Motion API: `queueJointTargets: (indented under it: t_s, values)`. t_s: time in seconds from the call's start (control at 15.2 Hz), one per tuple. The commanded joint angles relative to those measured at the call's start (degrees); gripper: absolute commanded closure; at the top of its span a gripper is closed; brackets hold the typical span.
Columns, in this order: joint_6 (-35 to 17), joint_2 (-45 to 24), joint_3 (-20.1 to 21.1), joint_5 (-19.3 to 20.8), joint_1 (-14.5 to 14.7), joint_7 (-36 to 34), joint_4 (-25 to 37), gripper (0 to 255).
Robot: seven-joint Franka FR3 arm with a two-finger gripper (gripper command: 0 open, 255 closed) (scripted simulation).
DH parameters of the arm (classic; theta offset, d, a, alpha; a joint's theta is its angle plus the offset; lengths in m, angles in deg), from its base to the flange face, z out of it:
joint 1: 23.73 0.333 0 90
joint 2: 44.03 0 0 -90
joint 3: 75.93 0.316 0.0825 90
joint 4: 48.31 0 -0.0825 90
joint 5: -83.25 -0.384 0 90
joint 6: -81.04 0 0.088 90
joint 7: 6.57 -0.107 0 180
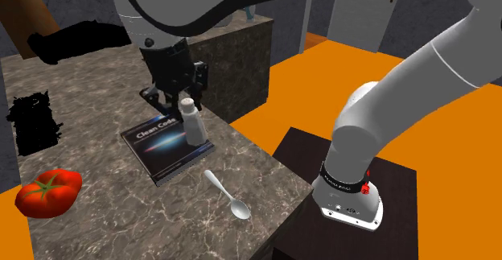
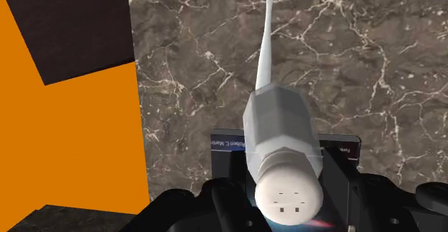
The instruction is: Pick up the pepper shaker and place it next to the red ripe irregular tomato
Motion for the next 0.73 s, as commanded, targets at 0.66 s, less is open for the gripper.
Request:
queueJointTargets:
  t_s: [0.66]
  values:
    - [2.8, -37.6, 16.0, 21.7, -1.9, -21.5, 30.8, 255]
